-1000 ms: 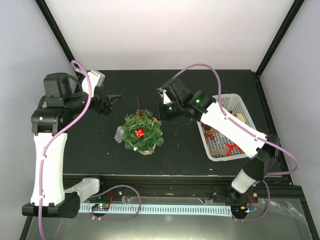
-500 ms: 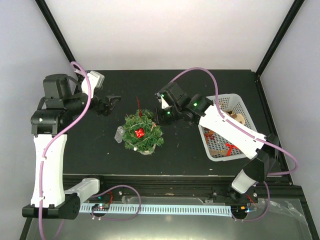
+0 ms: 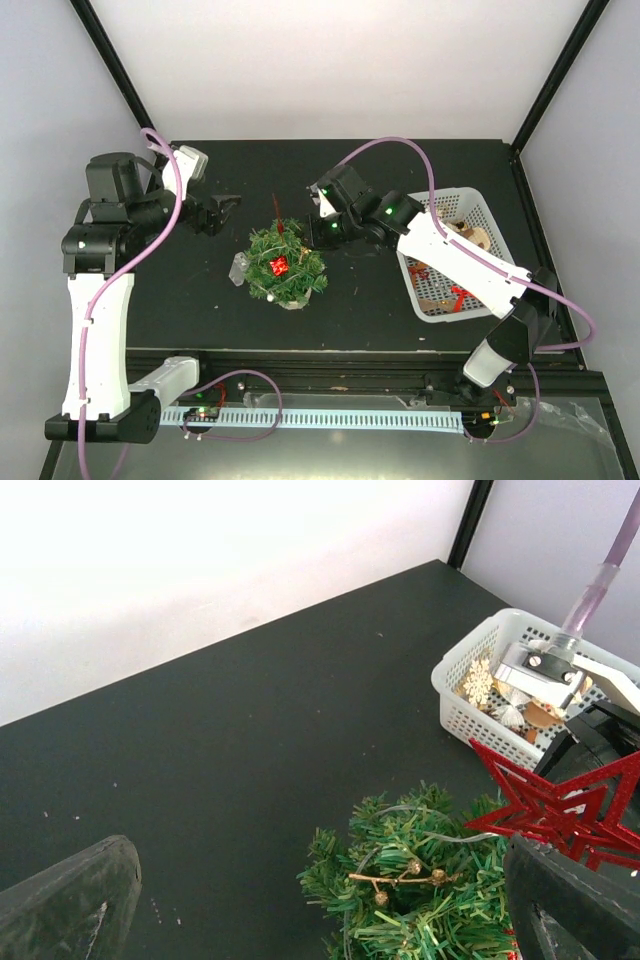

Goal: Decorate the small christmas tree

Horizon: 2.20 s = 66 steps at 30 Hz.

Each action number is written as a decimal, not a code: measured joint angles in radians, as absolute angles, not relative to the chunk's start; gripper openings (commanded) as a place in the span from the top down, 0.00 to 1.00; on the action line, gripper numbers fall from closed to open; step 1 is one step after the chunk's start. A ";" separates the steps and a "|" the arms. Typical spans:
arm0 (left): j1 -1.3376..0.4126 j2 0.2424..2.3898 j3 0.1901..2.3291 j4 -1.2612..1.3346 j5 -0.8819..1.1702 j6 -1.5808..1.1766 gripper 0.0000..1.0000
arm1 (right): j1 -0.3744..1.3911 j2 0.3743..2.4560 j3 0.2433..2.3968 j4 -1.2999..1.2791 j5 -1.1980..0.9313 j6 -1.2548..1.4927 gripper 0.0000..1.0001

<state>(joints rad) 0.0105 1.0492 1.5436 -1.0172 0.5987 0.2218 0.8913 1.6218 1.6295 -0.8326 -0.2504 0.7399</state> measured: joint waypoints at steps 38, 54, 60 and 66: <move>0.013 1.032 1.507 -1.017 0.628 0.219 0.01 | 0.892 1.600 1.634 -0.842 -0.202 0.768 0.70; 0.014 1.020 1.499 -1.017 0.633 0.213 0.01 | 0.876 1.605 1.679 -0.862 -0.115 0.768 0.71; 0.020 1.020 1.499 -1.017 0.633 0.213 0.01 | 0.874 1.577 1.662 -0.908 -0.069 0.768 0.85; 0.020 1.021 1.499 -1.017 0.633 0.212 0.01 | 0.875 1.440 1.545 -0.944 -0.062 0.782 0.91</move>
